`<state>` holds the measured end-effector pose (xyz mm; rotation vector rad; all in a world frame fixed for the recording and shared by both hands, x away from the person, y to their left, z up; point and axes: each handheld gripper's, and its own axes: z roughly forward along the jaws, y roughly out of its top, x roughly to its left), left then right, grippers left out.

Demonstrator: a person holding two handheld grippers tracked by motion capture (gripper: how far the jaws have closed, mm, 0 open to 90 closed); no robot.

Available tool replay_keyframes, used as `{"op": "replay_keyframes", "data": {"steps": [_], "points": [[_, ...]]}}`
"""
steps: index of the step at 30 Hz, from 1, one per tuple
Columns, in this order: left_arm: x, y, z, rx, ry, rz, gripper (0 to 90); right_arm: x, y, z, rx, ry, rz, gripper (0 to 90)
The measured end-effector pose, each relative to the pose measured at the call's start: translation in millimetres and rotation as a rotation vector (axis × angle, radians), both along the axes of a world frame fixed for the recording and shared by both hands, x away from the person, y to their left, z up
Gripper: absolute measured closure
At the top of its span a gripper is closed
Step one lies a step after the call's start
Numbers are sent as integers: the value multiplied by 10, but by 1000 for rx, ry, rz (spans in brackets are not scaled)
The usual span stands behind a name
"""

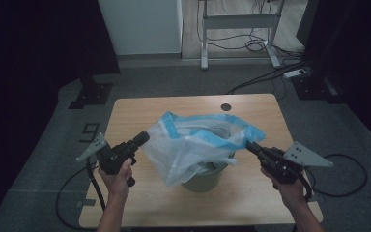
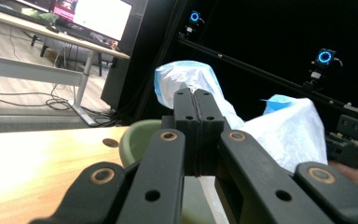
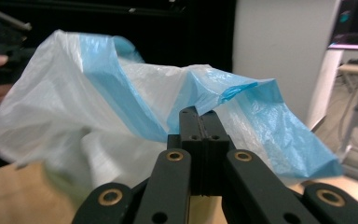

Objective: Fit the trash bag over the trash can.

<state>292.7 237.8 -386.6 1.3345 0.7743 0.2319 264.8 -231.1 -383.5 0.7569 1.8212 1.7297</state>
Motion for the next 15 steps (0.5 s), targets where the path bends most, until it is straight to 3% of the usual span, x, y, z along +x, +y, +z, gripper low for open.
{"op": "replay_keyframes", "data": {"steps": [8,15], "points": [[-112,102,-264,-7,43,-37,895,-219,3,-380,11,73,68,893],[-121,182,-474,-28,87,-43,897,-227,39,-622,-11,145,97,893]]}}
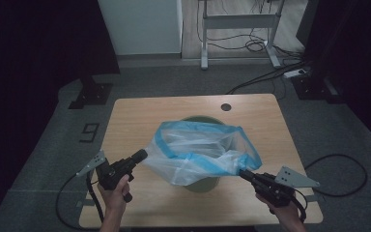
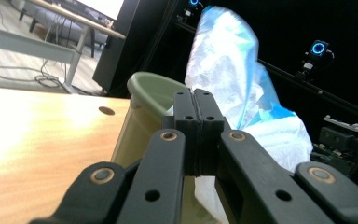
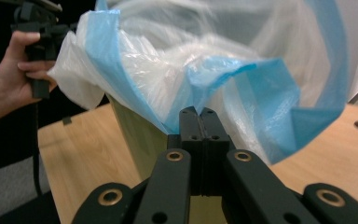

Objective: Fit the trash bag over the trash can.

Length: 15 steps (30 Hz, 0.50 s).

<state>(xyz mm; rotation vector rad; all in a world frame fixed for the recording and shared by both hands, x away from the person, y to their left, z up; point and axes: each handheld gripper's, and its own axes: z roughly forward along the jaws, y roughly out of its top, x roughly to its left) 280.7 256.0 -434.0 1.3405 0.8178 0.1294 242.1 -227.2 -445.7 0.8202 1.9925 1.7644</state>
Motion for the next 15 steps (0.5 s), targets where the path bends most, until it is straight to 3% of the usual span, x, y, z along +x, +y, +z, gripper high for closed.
{"op": "replay_keyframes", "data": {"steps": [4,15], "points": [[-8,39,-51,18,9,-18,897,56,-13,-33,-19,34,26,893],[-92,73,-233,44,48,-50,896,50,10,-124,-70,74,61,893]]}}
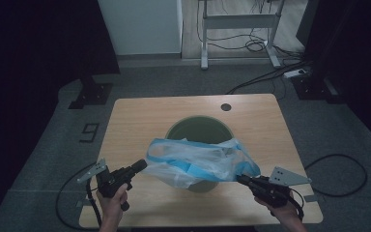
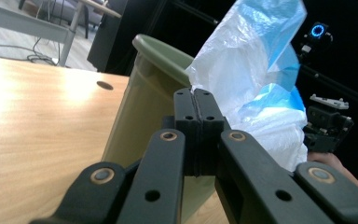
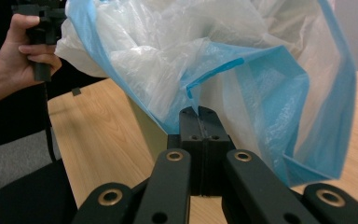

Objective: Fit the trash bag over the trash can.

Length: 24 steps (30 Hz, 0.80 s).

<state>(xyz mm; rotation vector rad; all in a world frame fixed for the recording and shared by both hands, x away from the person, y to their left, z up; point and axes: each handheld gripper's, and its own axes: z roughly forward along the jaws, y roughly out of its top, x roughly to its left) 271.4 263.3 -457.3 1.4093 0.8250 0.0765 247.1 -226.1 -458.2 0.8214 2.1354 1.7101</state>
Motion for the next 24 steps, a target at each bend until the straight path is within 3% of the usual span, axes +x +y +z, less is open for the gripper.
{"op": "replay_keyframes", "data": {"steps": [6,8,14,16,19,24], "points": [[28,-39,-59,26,31,-1,894,39,-34,-37,-26,26,-15,893],[35,-52,-62,27,34,5,892,54,-46,-39,-67,12,-43,893],[46,-90,13,40,17,15,854,144,-95,-9,-63,11,-88,892],[17,-85,70,41,-16,22,763,146,-99,12,-57,5,-95,891],[-66,-72,181,41,-66,34,560,123,-113,56,-46,-10,-101,891],[-240,-43,405,55,-145,8,299,73,-127,153,-33,-34,-109,891]]}}
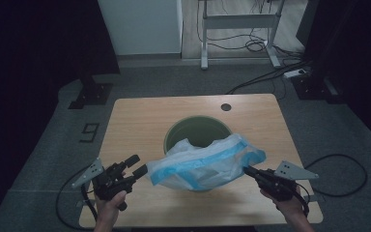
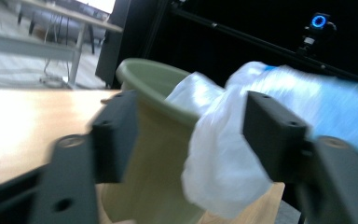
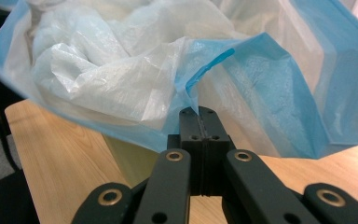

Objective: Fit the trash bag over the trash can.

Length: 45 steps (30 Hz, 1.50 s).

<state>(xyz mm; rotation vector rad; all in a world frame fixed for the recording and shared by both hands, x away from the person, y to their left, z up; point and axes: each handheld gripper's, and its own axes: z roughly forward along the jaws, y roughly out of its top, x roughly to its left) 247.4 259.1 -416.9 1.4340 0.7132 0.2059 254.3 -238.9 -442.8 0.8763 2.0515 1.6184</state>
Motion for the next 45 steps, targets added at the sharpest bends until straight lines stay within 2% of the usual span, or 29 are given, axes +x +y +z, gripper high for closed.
{"op": "replay_keyframes", "data": {"steps": [3,6,10,13,15,17,19,23,25,27,29,31,34,38,40,44,45], "points": [[-96,-29,151,21,-39,-28,242,-38,25,71,-4,-14,5,891],[-164,-138,292,62,-64,-61,215,-53,64,123,-11,-19,10,891],[-161,-345,396,171,-92,-103,187,-45,93,155,-11,-22,12,891],[-75,-478,405,238,-78,-132,198,-36,99,157,-5,-20,15,890],[-24,-549,391,276,-76,-155,260,-33,100,156,-1,-20,18,888],[34,-608,365,330,-49,-129,410,-34,98,156,1,-21,20,887],[91,-638,328,358,-32,-104,534,-36,96,154,-2,-20,21,887],[160,-636,279,328,-7,-104,710,-50,91,144,-3,-22,24,878],[177,-641,268,327,2,-91,790,-61,90,137,-3,-23,24,871],[183,-646,265,323,3,-72,843,-72,89,134,-4,-26,26,857],[182,-642,277,312,-3,-49,879,-95,91,141,-4,-36,30,804],[185,-630,296,298,-5,-32,893,-137,91,165,1,-57,22,671],[199,-605,330,278,-4,-18,897,-221,71,248,21,-90,8,520],[215,-590,355,264,-5,1,897,-307,-9,401,65,-138,11,441],[227,-588,360,257,-5,4,898,-299,-48,481,62,-161,-9,419],[256,-568,359,233,2,21,898,-215,-117,608,123,-149,14,385],[263,-560,356,221,6,20,898,-214,-119,622,120,-155,12,385]]}}
